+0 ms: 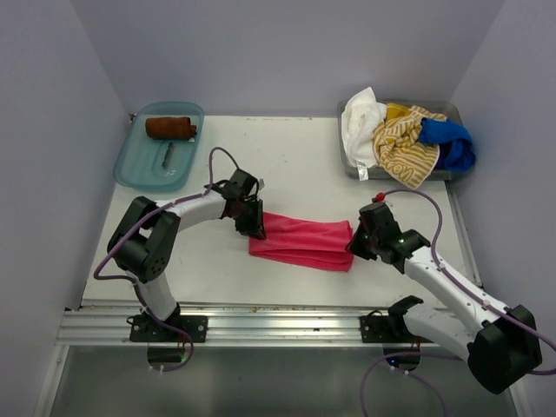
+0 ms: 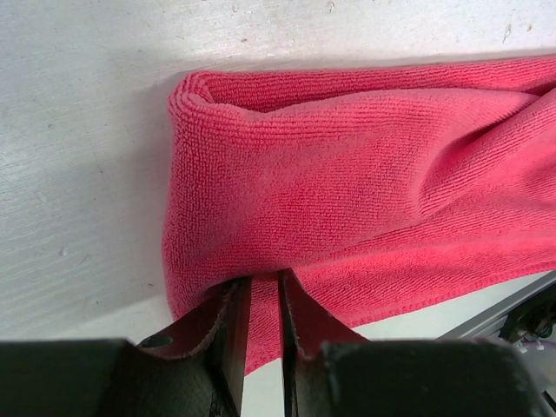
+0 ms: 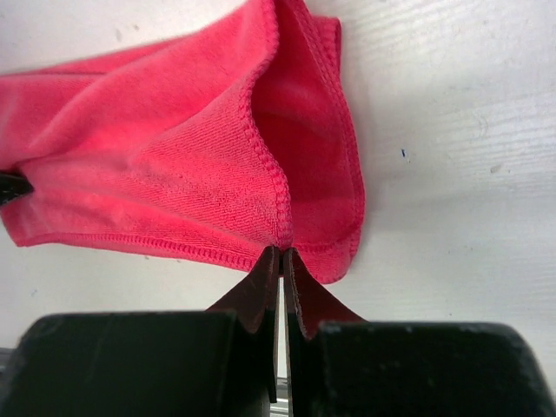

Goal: Roll the towels
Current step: Fold the towel

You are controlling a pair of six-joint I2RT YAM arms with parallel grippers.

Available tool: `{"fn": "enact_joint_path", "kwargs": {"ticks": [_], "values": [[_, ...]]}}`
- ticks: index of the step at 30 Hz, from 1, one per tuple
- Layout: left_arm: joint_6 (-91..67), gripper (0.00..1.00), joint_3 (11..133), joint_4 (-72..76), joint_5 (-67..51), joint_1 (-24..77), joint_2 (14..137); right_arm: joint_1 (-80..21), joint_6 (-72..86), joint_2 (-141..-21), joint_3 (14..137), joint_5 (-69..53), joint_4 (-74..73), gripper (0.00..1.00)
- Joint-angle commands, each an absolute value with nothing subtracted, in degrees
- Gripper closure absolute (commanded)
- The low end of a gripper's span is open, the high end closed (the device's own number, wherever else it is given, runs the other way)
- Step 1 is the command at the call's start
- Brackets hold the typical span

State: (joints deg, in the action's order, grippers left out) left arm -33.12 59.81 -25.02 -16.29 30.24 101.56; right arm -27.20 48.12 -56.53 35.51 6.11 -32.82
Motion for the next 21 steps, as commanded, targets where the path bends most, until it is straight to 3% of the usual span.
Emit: {"fn": "enact_joint_path", "kwargs": {"ticks": [1, 11, 14, 16, 19, 21], "values": [[-30.7, 0.78, 61.2, -26.4, -15.1, 29.4, 100.4, -27.9, 49.8, -56.2, 32.3, 5.1, -34.6, 1.00], [-30.8, 0.78, 61.3, -26.4, -15.5, 29.4, 100.4, -28.1, 50.8, -57.7, 29.5, 6.9, -34.8, 0.99], [-30.8, 0.78, 62.1, -27.2, -15.7, 29.4, 99.7, -28.1, 49.8, -55.9, 31.7, 7.6, -37.9, 0.83], [-30.7, 0.78, 62.7, -27.9, -16.8, 29.4, 98.3, -28.1, 49.2, -54.2, 33.1, 9.6, -39.3, 0.65], [-30.3, 0.77, 64.2, -28.8, -17.8, 29.4, 96.1, -28.1, 48.0, -54.9, 36.7, 11.6, -39.6, 0.62], [-30.1, 0.76, 65.8, -29.6, -17.6, 29.4, 95.2, -28.1, 47.1, -57.0, 39.8, 13.2, -39.0, 0.68]]}}
